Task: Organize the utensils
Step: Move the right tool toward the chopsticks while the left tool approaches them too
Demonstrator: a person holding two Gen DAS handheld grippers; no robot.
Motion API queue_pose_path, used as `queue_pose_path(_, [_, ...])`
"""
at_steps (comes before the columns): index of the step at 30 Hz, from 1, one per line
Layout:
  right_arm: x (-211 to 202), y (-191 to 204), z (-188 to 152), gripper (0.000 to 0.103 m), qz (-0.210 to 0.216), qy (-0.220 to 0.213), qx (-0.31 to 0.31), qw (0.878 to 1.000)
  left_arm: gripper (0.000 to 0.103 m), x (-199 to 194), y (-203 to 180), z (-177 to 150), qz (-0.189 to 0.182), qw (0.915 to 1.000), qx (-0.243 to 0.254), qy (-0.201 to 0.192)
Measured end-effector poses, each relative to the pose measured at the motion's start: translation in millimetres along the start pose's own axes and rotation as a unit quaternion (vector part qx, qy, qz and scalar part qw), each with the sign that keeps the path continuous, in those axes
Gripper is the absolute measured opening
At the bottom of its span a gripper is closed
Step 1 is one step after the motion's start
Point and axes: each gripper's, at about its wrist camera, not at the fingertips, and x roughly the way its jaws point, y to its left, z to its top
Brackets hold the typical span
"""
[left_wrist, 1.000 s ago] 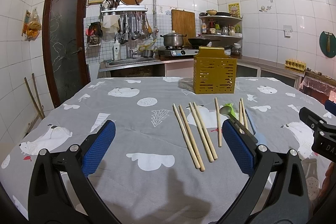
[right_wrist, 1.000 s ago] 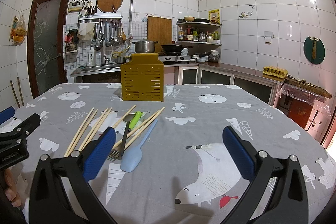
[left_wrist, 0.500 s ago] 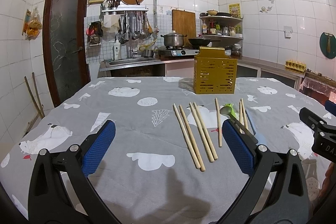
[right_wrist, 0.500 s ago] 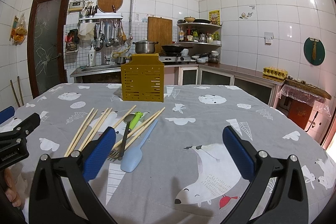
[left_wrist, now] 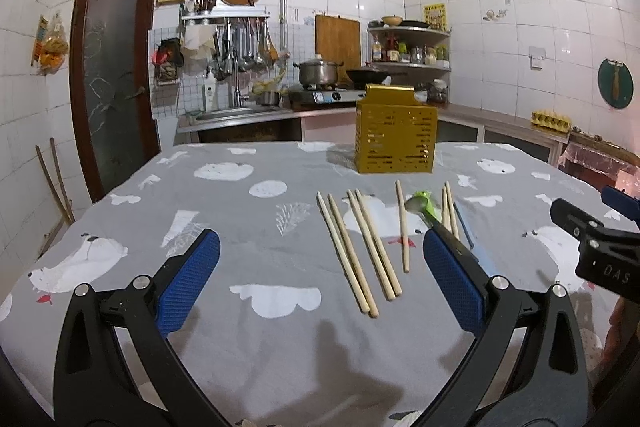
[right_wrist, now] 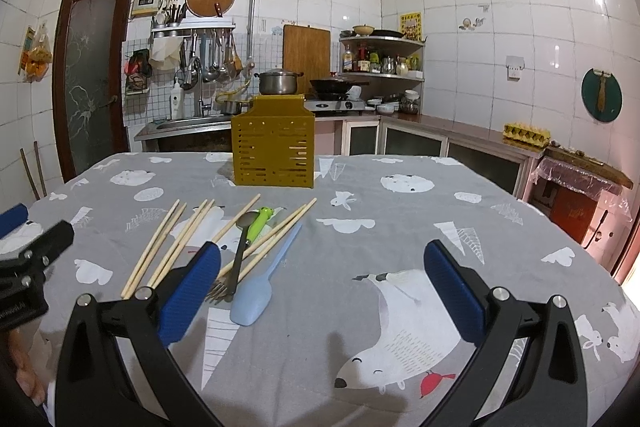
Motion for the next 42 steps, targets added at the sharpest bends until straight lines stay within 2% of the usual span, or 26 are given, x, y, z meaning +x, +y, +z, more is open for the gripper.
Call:
queue_pose_path(9, [17, 10, 13, 0.099, -0.015, -0.008, -0.02, 1.0, 0.098, 9, 6, -1, -0.006, 0.9995, -0.012, 0.028])
queue_pose_path(12, [19, 12, 19, 0.099, -0.017, -0.01, -0.017, 1.0, 0.098, 21, 11, 2, -0.025, 0.9981, -0.031, 0.048])
queue_pose_path(15, [30, 13, 31, 0.099, -0.011, -0.002, -0.008, 1.0, 0.098, 37, 17, 15, -0.022, 0.9966, -0.046, 0.065])
queue_pose_path(19, [49, 16, 42, 0.099, -0.015, 0.016, -0.01, 1.0, 0.098, 56, 20, 41, -0.017, 0.9968, -0.043, 0.065])
queue_pose_path(22, [71, 18, 49, 0.099, -0.018, 0.041, -0.014, 0.999, 0.098, 75, 16, 61, -0.005, 0.9977, -0.016, 0.065])
queue_pose_path(27, [107, 14, 57, 0.099, -0.022, 0.081, -0.007, 0.996, 0.098, 109, 10, 82, -0.006, 0.9965, 0.017, 0.082])
queue_pose_path(31, [143, 11, 53, 0.099, -0.025, 0.133, -0.001, 0.991, 0.098, 146, 5, 85, -0.016, 0.9926, 0.032, 0.116])
queue_pose_path(34, [170, 11, 48, 0.098, -0.028, 0.169, 0.001, 0.985, 0.098, 172, 6, 85, -0.029, 0.988, 0.021, 0.15])
queue_pose_path(37, [191, 15, 40, 0.091, -0.029, 0.193, 0.002, 0.981, 0.098, 194, 11, 83, -0.033, 0.985, 0.0, 0.17])
queue_pose_path(42, [214, 17, 19, 0.073, -0.031, 0.244, 0.004, 0.969, 0.098, 221, 21, 71, -0.01, 0.9802, -0.019, 0.197])
